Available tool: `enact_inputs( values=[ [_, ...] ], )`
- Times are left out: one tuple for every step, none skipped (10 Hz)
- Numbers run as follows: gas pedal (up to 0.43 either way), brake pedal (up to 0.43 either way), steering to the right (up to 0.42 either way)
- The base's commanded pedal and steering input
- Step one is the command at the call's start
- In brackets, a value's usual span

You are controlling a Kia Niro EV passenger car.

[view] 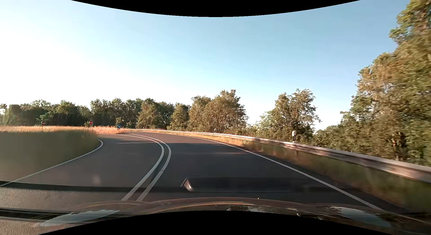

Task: Follow the waypoints while adhering to traffic rules and regulations

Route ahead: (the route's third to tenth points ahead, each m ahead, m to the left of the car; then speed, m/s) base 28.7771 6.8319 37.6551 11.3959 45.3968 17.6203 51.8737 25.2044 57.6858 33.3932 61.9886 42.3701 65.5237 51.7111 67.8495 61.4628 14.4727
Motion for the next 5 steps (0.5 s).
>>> enact_inputs(
  values=[
    [0.228, 0.000, -0.088],
    [0.228, 0.000, -0.085],
    [0.228, 0.000, -0.086],
    [0.228, 0.000, -0.086],
    [0.228, 0.000, -0.085]
  ],
)
